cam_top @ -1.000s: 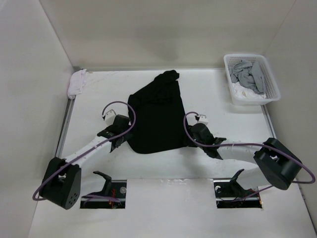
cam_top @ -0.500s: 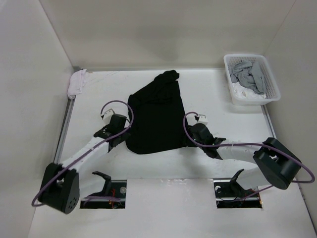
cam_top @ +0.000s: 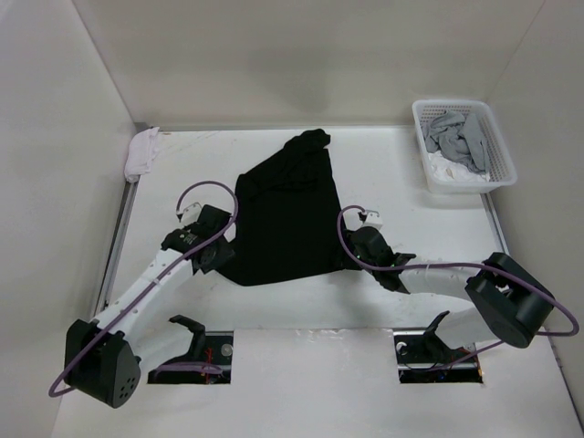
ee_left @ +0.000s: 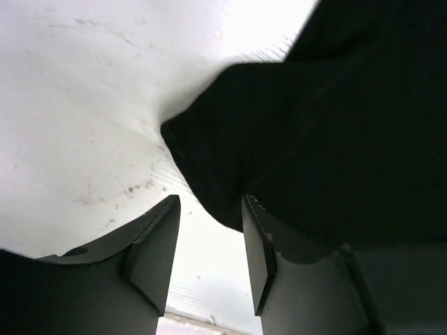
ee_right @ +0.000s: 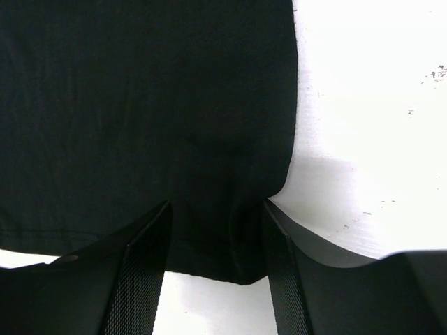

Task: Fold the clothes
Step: Flatten the tank top out

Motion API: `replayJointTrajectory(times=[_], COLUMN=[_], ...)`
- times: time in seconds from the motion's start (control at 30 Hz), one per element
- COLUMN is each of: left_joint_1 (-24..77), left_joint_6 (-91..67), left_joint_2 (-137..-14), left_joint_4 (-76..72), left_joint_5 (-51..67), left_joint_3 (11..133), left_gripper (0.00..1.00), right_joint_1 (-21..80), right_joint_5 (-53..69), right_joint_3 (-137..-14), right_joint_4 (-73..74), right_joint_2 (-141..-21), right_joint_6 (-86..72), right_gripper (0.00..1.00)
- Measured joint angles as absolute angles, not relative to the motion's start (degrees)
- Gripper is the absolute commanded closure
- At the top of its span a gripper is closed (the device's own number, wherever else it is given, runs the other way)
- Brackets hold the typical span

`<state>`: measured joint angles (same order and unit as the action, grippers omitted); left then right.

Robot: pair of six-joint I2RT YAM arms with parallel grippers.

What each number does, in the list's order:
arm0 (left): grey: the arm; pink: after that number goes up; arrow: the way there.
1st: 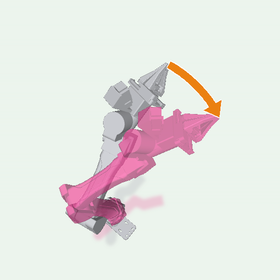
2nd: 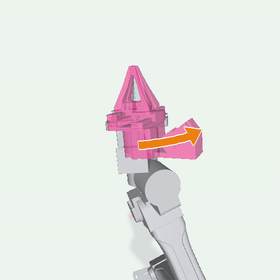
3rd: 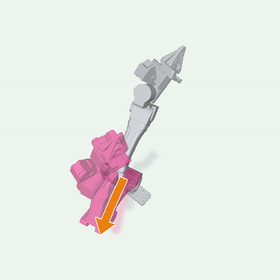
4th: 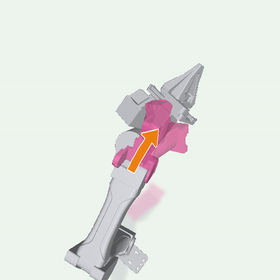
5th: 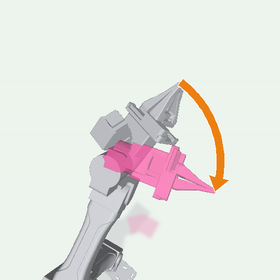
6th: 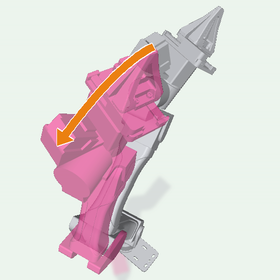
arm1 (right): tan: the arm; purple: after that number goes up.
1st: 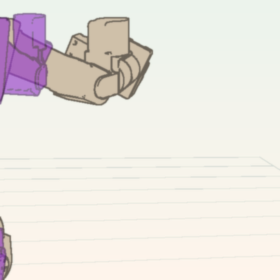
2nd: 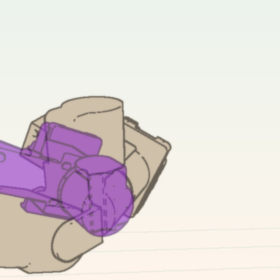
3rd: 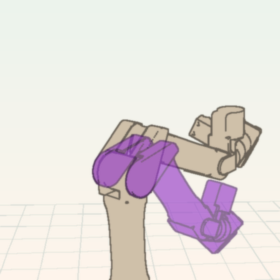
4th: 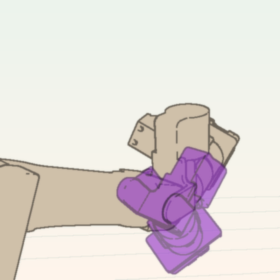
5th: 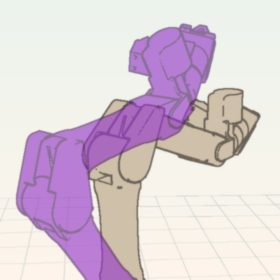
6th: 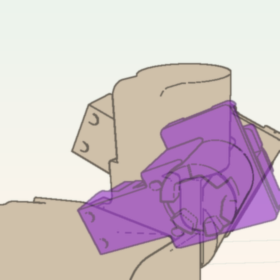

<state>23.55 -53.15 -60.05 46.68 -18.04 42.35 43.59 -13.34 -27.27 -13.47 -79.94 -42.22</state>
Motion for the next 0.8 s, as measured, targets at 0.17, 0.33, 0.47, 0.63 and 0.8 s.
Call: replayJointTrajectory(times=[0.17,0.33,0.47,0.63,0.8], left_joint_1=[21.3,18.3,16.5,15.8,15.8], left_joint_6=[-52.9,-54.7,-57.1,-57.4,-57.1], left_joint_2=[-59.7,-56.8,-52.1,-52.2,-52.1], left_joint_4=[44.8,41.4,35.7,27.1,21.6], left_joint_5=[-20.9,-22.6,-21.4,-18.7,-17.7], left_joint_3=[41.1,33.0,25.0,21.0,19.7], left_gripper=[0.77,0.86,0.71,0.68,0.67], right_joint_1=[43.6,43.6,43.7,44.4,44.8], right_joint_5=[-13.3,-13.3,-13.4,-13.7,-14.0], right_joint_3=[-27.3,-27.3,-27.3,-27.3,-27.3], right_joint_4=[-13.5,-13.5,-13.5,-13.5,-13.8], right_joint_2=[-79.9,-79.9,-79.9,-80.0,-80.2], right_joint_6=[-42.2,-42.2,-42.2,-41.9,-41.8], right_gripper=[0.42,0.42,0.42,0.42,0.43])
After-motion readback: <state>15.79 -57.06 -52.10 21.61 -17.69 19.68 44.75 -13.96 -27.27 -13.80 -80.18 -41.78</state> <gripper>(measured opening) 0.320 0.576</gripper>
